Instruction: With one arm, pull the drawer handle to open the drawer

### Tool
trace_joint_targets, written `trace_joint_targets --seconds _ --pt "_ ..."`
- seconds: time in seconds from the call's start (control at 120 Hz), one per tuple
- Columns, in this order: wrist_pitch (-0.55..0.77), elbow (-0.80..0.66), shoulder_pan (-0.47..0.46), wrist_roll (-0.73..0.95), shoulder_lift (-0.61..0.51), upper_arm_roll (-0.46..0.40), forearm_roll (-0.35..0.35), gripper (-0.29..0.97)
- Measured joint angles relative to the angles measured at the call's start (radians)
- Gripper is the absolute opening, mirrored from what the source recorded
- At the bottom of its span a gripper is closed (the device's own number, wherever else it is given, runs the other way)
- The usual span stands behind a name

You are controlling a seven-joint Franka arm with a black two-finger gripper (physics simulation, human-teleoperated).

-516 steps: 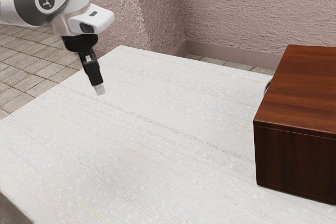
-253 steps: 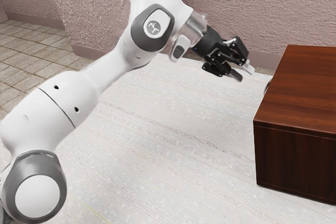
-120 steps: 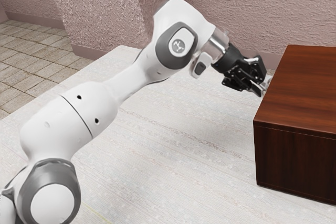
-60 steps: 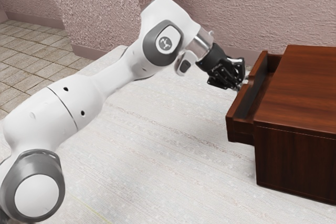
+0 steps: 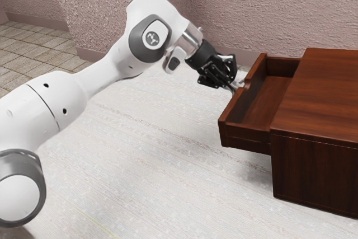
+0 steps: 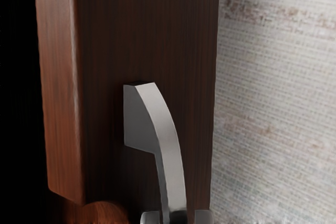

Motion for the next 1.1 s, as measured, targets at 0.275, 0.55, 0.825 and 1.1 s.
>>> trace_joint_targets --seconds 0.275,0.55,0.825,1.1 --pt "0.001 -0.048 0.041 -0.005 -0.04 0.007 0.005 -0.11" --pt "0.0 -0.083 0.078 -0.017 -0.07 0.007 0.048 -0.11" --pt "-0.001 -0.097 0.098 -0.027 -0.078 0.006 0.055 -0.11" --pt "-0.009 -0.11 0.113 -0.04 -0.113 0.005 0.063 0.05"
